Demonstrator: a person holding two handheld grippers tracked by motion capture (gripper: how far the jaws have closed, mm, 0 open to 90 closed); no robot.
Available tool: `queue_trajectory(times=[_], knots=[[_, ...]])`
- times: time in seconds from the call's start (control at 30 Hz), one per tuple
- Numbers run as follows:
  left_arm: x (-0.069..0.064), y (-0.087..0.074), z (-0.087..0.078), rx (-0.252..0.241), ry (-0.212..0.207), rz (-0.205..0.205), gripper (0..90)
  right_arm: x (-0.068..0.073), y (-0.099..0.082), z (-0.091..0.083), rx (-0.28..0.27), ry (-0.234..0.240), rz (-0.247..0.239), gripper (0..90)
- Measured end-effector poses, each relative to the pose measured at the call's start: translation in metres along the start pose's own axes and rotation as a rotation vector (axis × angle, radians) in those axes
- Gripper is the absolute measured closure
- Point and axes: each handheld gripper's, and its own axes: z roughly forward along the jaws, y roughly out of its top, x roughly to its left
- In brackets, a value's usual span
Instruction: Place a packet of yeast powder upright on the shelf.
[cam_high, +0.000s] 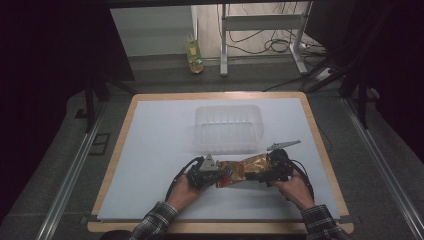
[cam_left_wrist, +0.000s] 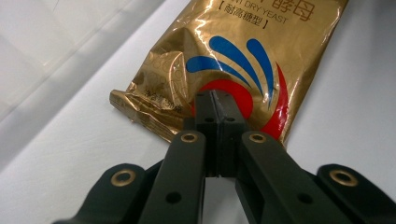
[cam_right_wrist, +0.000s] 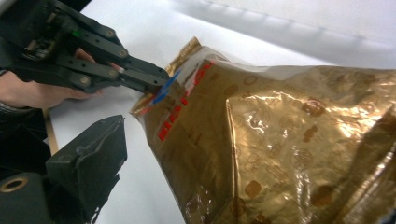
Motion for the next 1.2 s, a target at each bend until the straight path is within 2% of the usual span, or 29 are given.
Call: queue_trajectory(times=[0.17, 0.23, 0.27, 0.3, 0.33, 0.37, 0.43, 0.53, 0.57, 0.63, 0.7, 0.77, 0.8, 0.9, 1.07, 1.2], knots=[[0.000, 0.000, 0.000, -0.001, 0.001, 0.001, 89.7, 0.007, 0.006, 0.005, 0.027, -0.027, -0.019, 8.0], [0.000, 0.000, 0.000, -0.001, 0.001, 0.001, 89.7, 0.011, 0.008, 0.006, 0.034, -0.060, -0.030, 13.5], [0.000, 0.000, 0.000, -0.002, 0.002, -0.001, 89.7, 0.012, 0.010, 0.006, 0.034, -0.080, -0.024, 23.0], [0.000, 0.000, 0.000, -0.001, 0.003, 0.002, 89.7, 0.012, 0.010, 0.006, 0.034, -0.080, -0.024, 23.0], [0.000, 0.000, 0.000, -0.001, 0.003, 0.004, 89.6, 0.012, 0.011, 0.005, 0.028, -0.085, -0.017, 27.0], [0.000, 0.000, 0.000, -0.002, 0.003, 0.003, 89.5, 0.011, 0.014, 0.001, 0.016, -0.070, 0.013, 36.5], [-0.001, 0.000, 0.000, -0.002, 0.006, 0.003, 89.5, 0.011, 0.015, 0.000, 0.014, -0.062, 0.021, 38.9], [-0.001, 0.000, 0.000, -0.002, 0.006, 0.000, 88.6, 0.011, 0.017, -0.004, -0.025, -0.021, 0.075, 50.2], [-0.001, 0.000, 0.000, -0.002, 0.006, 0.000, 88.4, 0.011, 0.017, -0.004, -0.025, -0.021, 0.075, 50.2], [0.000, 0.000, -0.001, -0.003, 0.007, -0.002, 87.6, 0.012, 0.019, -0.006, -0.040, -0.008, 0.110, 56.9], [0.000, 0.000, -0.001, -0.011, 0.006, -0.020, 86.4, 0.013, 0.020, -0.007, -0.042, -0.003, 0.125, 59.7], [0.002, -0.001, -0.002, -0.004, 0.003, -0.012, 83.9, 0.013, 0.022, -0.007, -0.046, 0.003, 0.142, 62.2], [0.003, -0.001, -0.002, -0.012, -0.002, -0.029, 82.2, 0.013, 0.023, -0.008, -0.040, 0.001, 0.152, 63.0], [0.004, -0.001, -0.003, -0.022, -0.013, -0.042, 78.8, 0.014, 0.025, -0.010, -0.041, 0.001, 0.156, 64.5], [0.002, -0.001, -0.006, -0.042, -0.015, -0.045, 68.0, 0.019, 0.032, -0.015, -0.031, -0.013, 0.130, 66.1], [-0.002, 0.000, -0.010, -0.057, -0.010, -0.041, 63.0, 0.023, 0.037, -0.021, -0.028, -0.032, 0.107, 66.5]])
